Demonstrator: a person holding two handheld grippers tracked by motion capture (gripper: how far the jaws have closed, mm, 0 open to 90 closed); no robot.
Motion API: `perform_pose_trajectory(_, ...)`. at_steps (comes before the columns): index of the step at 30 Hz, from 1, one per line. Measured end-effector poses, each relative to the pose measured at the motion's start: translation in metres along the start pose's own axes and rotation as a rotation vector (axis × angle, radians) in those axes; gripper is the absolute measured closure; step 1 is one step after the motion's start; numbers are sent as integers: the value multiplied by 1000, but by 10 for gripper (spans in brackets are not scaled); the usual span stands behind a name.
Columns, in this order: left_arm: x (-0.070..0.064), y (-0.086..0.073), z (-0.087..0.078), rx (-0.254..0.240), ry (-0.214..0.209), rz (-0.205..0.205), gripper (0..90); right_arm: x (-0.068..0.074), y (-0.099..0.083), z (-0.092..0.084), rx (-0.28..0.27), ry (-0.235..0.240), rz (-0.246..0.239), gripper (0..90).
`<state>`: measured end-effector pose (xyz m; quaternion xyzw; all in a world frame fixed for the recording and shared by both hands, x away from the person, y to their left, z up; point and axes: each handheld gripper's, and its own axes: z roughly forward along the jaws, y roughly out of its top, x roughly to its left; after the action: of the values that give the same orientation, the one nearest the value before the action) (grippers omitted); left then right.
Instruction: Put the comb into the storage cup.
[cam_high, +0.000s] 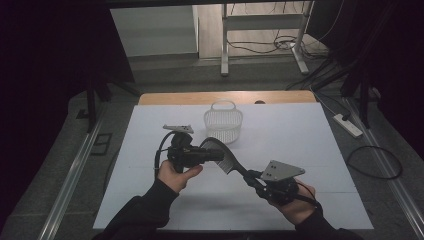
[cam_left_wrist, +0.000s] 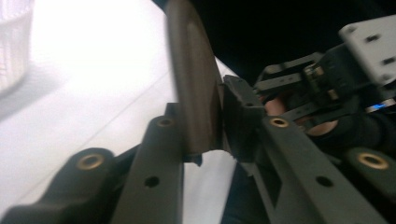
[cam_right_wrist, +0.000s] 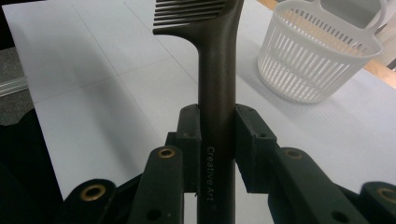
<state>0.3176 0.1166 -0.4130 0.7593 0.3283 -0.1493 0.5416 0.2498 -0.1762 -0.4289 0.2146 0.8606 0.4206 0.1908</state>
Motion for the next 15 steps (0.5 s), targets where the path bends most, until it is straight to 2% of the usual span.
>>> perform_pose_trajectory(1, 1, 0, 0, -8, -27, -19, 802, 0, 0, 0, 0, 1, 0, 723)
perform_pose_trajectory(5, 4, -2, 0, -18, -72, -62, 860, 1, 0, 3, 8, -4, -7, 723)
perform_pose_trajectory(10, 5, -3, 1, -25, -74, -72, 870, 0, -1, 5, 11, -4, -7, 719)
perform_pose_trajectory(15, 2, -3, 1, -29, -64, -57, 871, -2, -1, 6, 8, 5, 9, 705)
